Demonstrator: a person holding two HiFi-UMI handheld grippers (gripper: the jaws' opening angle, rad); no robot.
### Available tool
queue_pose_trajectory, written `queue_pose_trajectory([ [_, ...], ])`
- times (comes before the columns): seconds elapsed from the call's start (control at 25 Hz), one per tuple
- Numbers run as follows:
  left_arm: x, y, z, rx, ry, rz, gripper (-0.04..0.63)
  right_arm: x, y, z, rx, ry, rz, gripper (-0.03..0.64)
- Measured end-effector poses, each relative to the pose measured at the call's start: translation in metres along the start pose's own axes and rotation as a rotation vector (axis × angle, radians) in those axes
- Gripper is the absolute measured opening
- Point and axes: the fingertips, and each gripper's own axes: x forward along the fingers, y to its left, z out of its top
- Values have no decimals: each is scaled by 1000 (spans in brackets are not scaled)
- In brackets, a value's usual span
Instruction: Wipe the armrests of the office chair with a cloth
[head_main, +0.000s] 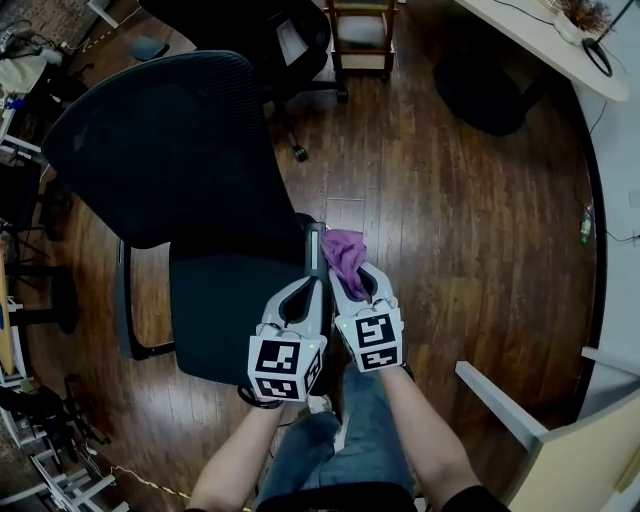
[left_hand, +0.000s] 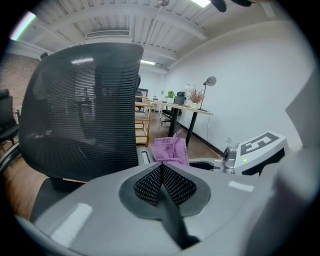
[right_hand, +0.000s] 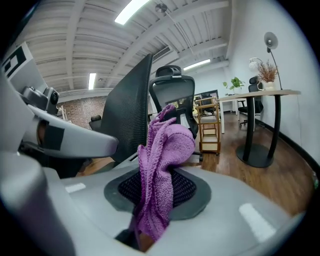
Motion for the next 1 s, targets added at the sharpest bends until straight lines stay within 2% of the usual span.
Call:
queue_pose_trajectory([
  [0.56, -82, -23, -58, 53, -7, -133, 5, -84, 52, -38, 23, -39, -166, 101],
  [1.0, -136, -49, -104, 103, 13, -211, 5, -143, 100, -79, 56, -44, -231, 101],
])
